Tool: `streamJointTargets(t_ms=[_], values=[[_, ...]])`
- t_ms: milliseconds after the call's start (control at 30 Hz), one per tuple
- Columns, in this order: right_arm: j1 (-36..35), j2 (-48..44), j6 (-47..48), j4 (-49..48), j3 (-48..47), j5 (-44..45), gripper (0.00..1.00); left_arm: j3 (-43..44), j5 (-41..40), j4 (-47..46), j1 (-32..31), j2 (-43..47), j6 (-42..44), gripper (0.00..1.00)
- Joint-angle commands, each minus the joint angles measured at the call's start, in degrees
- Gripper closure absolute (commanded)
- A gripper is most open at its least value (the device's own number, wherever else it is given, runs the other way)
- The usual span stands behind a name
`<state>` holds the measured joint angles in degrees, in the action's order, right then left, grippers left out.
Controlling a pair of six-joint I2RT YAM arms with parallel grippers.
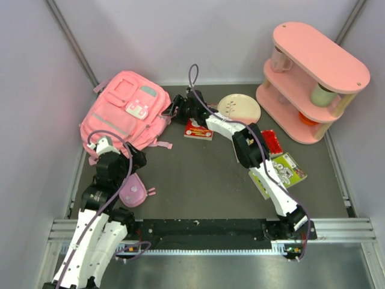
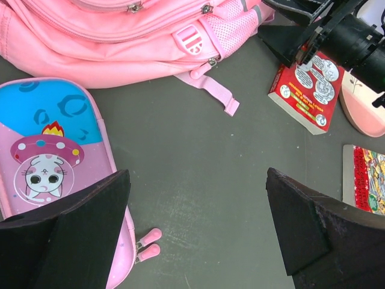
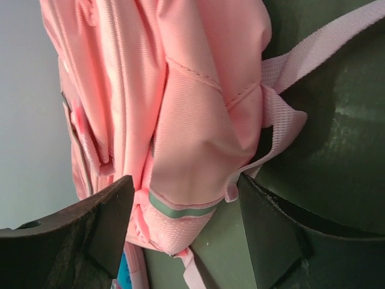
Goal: Pack the student bag
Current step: Pick up the student bag at the corner of the board.
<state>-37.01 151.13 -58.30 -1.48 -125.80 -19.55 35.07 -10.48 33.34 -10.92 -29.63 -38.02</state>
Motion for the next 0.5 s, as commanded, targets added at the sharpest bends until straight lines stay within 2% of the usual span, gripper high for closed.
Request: streamJointTargets(t_ms=[0,100,167,267,300,400,433,467], values=[[-1.48,1.71,0.56,-0.12,-3.31,1.44,0.32,-1.76,0.99,0.05,0.28,2.2,-1.0,0.01],[-1.66,2.06,1.0,0.86,-3.31,1.62,0.43,-2.02,1.34,0.41,0.28,3.0,-0.83,0.01],[-1.74,2.33,1.44,1.04,-3.4,1.62,0.43,-2.11,2.21,0.58,0.28,3.08,-0.57,0.01],[-1.92,2.85,1.7,1.12,-4.45,1.53,0.32,-2.28,3.18,0.85,0.28,3.08,-0.13,0.01],[-2.01,2.94,1.7,1.21,-4.89,1.53,0.25,-2.29,3.45,0.85,0.28,3.17,-0.04,0.01],[-2.27,3.47,1.7,1.3,-6.12,1.45,0.2,-2.72,3.97,0.85,0.28,3.26,0.14,0.01],[-2.45,3.64,1.88,1.3,-7.08,1.53,0.21,-2.9,4.06,0.85,0.28,3.26,0.14,0.01],[-2.71,4.25,1.96,1.3,-8.05,1.36,0.46,-2.47,4.59,0.59,0.28,3.09,0.57,0.01]])
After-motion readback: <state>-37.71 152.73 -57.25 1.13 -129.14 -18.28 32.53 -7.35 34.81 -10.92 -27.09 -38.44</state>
